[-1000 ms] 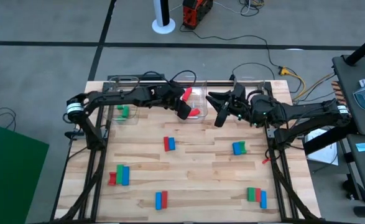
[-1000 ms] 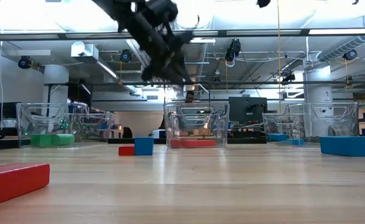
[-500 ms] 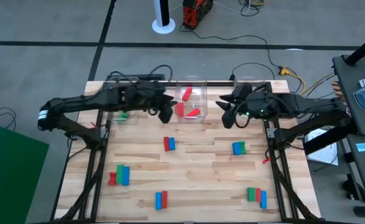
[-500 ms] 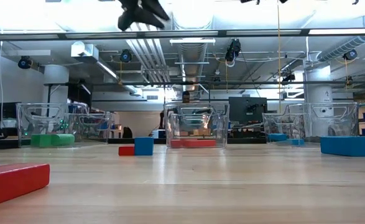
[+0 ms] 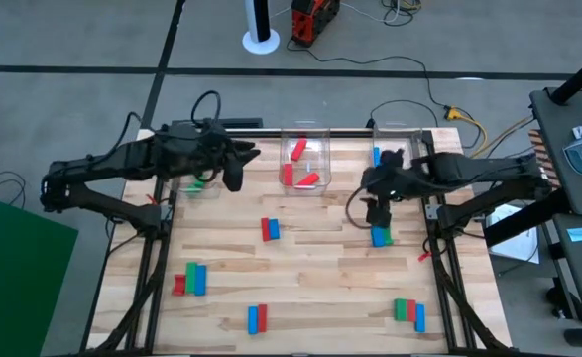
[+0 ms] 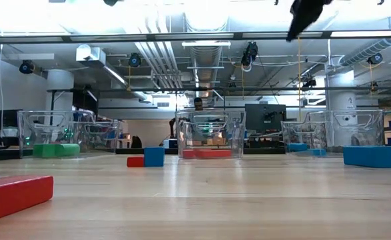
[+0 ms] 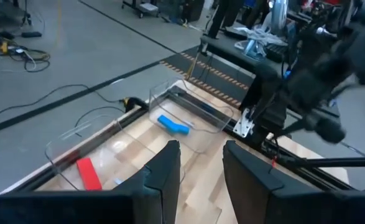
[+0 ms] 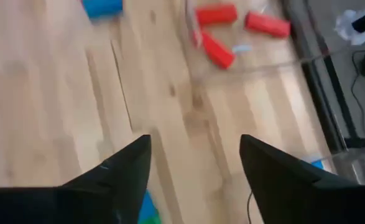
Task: Sort blocks
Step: Put the blue wooden block into the right transparent bin
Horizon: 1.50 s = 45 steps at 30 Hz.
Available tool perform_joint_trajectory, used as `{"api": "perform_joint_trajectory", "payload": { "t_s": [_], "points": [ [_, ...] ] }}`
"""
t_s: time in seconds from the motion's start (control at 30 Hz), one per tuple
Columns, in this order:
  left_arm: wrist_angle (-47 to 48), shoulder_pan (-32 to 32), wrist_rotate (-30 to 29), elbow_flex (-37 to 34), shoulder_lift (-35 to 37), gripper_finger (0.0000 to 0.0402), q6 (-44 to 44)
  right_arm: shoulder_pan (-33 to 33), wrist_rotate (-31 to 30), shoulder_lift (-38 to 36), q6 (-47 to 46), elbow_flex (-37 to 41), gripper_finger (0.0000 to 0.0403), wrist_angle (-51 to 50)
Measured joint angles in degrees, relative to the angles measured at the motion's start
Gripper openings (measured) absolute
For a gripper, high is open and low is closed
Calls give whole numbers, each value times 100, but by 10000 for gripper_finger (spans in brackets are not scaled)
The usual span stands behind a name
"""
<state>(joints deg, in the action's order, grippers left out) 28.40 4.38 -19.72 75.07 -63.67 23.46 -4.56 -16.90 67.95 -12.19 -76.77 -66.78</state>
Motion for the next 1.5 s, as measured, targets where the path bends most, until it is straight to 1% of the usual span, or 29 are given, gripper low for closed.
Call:
{"api": "perform_joint_trajectory", "payload": {
  "t_s": [0.2,0.37,0.47,0.53,0.7,0.83,0.9,1.1,1.2,1.5],
  "points": [
    [88,-118,-84,-10,38,100,-11,-7,169,228,340,501,286,-35],
    [208,-146,-88,-33,-9,100,-4,-28,1176,206,615,1177,304,-20],
    [194,-146,-92,-39,-27,100,-9,-83,1582,188,798,1672,309,0],
    [192,-146,-107,-58,-40,100,-35,-120,1734,185,930,1955,311,28],
    [215,-146,-238,-66,-110,100,-43,-146,1769,183,985,2515,310,336],
    [210,-146,-245,-66,-197,101,-44,-146,2099,179,987,2826,311,799],
    [210,-146,-245,-66,-258,101,-44,-147,2142,187,983,2930,314,975],
    [206,-146,-245,-66,-395,101,-44,-144,2122,438,1132,3057,317,1483],
    [186,-146,-245,-66,-441,101,-44,-144,1992,704,1140,3073,316,1485],
    [173,-146,-243,-66,-464,101,-43,-142,1896,1362,1319,3073,329,1515]
  ]
}}
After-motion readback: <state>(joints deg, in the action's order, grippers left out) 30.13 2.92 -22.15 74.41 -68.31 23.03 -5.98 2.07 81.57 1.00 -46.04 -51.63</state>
